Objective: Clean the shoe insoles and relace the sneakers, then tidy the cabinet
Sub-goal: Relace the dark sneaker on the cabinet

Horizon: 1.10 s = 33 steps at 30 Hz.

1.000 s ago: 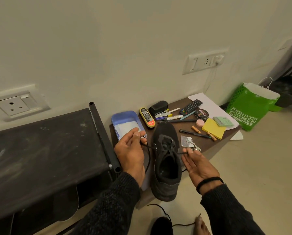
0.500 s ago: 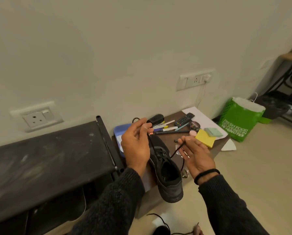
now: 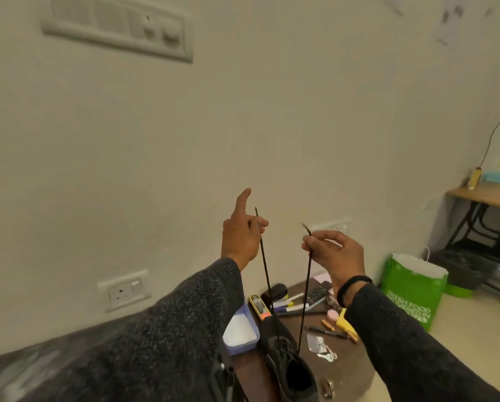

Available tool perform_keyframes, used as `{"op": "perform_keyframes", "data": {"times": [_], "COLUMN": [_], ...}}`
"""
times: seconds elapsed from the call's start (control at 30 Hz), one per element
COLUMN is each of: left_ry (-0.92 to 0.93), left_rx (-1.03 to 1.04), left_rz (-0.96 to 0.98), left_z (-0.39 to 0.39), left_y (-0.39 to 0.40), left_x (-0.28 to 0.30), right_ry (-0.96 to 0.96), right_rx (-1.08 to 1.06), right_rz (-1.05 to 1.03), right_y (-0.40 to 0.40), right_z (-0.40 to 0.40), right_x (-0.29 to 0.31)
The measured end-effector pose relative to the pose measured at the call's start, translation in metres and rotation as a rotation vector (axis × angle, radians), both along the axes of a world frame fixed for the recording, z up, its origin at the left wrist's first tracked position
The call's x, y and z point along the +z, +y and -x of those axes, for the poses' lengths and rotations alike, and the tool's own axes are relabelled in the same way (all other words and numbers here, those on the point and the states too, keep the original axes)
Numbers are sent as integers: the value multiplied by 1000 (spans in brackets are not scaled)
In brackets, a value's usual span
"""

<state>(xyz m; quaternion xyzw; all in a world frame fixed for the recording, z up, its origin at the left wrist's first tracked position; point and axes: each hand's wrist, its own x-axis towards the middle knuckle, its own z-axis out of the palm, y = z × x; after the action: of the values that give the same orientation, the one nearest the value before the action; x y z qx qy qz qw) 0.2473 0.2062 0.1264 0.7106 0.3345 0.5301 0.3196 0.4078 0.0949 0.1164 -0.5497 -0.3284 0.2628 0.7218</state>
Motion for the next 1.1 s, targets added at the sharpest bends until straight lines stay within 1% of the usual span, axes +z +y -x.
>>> {"op": "perform_keyframes", "data": {"times": [0.1, 0.17, 0.2, 0.33, 0.43, 0.53, 0.6, 0.73, 0.87, 0.97, 1.03, 1.1], "left_ry": [134, 194, 208, 190, 223, 287, 298, 228, 167, 91, 74, 118], "left_rx": [0, 14, 17, -11, -39, -82, -99, -114, -168, -173, -183, -303], "left_rz": [-37, -38, -40, -11, -18, -37, -46, 6, 93, 167, 329, 610], "left_z": [0, -2, -3, -8, -11, -15, -20, -27, -32, -29, -26, -20], "left_y": [0, -1, -2, -7, -12, -19, -25, -31, -32, -34, -37, -46], "left_x": [26, 35, 38, 42, 48, 55, 59, 56, 40, 25, 3, -25], "right_ry": [-193, -262, -265, -216, -184, -76, 9, 115, 124, 194, 245, 282], "right_rx": [-7, -27, -34, -43, -46, -35, -35, 11, 38, 45, 47, 58], "right_rz": [39, 66, 73, 77, 69, 39, 17, 7, 45, 30, 15, -10], "right_y": [3, 8, 10, 13, 15, 15, 12, 7, 3, 1, 3, 7], "right_z": [10, 17, 20, 35, 40, 45, 49, 47, 45, 44, 42, 40], "right_x": [16, 17, 17, 19, 23, 28, 31, 28, 19, 17, 16, 16]}}
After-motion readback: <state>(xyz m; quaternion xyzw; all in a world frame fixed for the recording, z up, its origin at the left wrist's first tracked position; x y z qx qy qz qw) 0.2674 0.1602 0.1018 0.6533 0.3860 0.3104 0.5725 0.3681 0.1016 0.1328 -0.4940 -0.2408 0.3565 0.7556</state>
